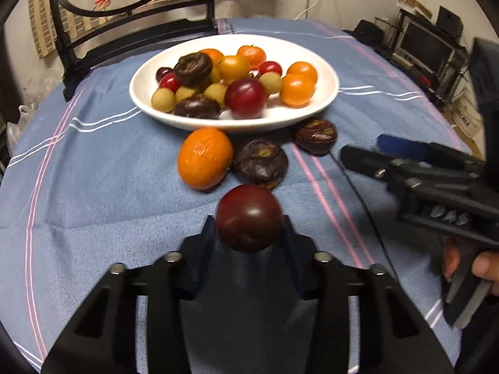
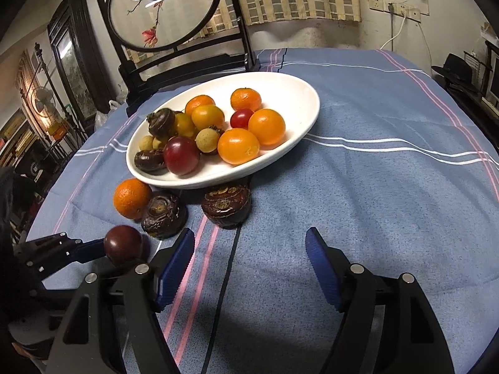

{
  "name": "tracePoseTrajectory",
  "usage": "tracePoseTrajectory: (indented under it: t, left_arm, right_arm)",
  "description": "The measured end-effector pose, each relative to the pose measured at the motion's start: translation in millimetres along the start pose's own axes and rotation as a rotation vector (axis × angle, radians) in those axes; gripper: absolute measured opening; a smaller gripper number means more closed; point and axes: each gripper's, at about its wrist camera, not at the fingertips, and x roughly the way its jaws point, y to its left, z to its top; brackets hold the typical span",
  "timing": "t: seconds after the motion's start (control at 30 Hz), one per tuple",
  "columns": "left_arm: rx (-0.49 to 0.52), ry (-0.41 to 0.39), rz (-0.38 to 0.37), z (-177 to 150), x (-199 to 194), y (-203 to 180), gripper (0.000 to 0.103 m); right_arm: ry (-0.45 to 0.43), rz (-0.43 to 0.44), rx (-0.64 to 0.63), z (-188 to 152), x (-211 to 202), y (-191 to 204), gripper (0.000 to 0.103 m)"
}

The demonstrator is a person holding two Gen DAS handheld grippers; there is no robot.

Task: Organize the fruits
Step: 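Grasp a dark red plum with the left tool while the right grasps a water chestnut, then carry both fruits over the white plate and open both tools to release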

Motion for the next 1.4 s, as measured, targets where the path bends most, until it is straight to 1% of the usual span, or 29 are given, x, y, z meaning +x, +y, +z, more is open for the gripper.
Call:
tracePoseTrajectory:
  t: [0.1,0.27,0.33,0.4,0.47,0.5,0.53,0.63,0.7,0.83,0.93,1.03,1.17,1.3,1.4]
  left_arm:
    - [-0.029,0.003,-0.002,0.8,0.4,7.1,0.040]
    - [-0.057,-0.004,-0.016,1.8,-1.5,15.4,0.040]
    - [-0.062,-0.003,-0.026,1.8,-2.1,16.5,0.040]
    - [-0.064,-0.001,-0.029,1.1,-2.1,16.9,0.040]
    - [-0.065,0.001,-0.027,1.0,-1.3,17.5,0.040]
    - [-0.064,0.001,-0.027,1.0,-1.0,17.6,0.040]
    - [-0.064,0.000,-0.025,1.1,-0.8,17.7,0.040]
    - [-0.062,-0.004,-0.019,1.5,-0.2,17.6,0.040]
    - [-0.068,-0.005,-0.026,1.8,-0.2,18.0,0.040]
    - [-0.079,-0.005,-0.041,2.6,-2.0,19.8,0.040]
    - [-0.087,-0.016,-0.052,6.4,-10.2,20.3,0.040]
    - [-0.090,-0.031,-0.077,16.9,-19.5,22.2,0.040]
    - [-0.075,-0.061,-0.050,43.6,-26.2,23.0,0.040]
    - [-0.056,-0.094,-0.071,74.8,-22.8,21.4,0.040]
    - [-0.069,-0.103,-0.061,96.4,-12.5,23.5,0.040]
  right_arm:
    - [0.027,-0.022,-0.035,0.3,7.2,7.2,0.075]
    - [0.047,-0.128,-0.144,3.7,20.0,26.3,0.075]
    - [0.067,-0.143,-0.165,7.2,29.3,31.5,0.075]
    - [0.064,-0.145,-0.173,12.0,34.0,35.1,0.074]
    - [0.067,-0.142,-0.174,18.5,39.6,37.4,0.072]
    - [0.066,-0.138,-0.173,21.2,41.8,38.0,0.066]
    - [0.060,-0.131,-0.175,24.4,43.9,38.5,0.056]
    - [0.056,-0.111,-0.196,25.4,43.5,41.5,0.041]
    - [0.052,-0.118,-0.203,22.4,39.6,41.7,0.041]
    - [0.050,-0.098,-0.178,16.6,26.5,35.7,0.041]
    - [0.017,-0.072,-0.157,18.3,8.0,30.2,0.041]
    - [-0.035,-0.046,-0.139,25.7,-12.2,25.3,0.040]
    - [-0.090,-0.031,-0.124,41.4,-25.4,20.8,0.040]
    - [-0.125,-0.035,-0.093,61.9,-22.8,16.8,0.040]
    - [-0.135,-0.033,-0.072,74.6,-12.4,15.6,0.040]
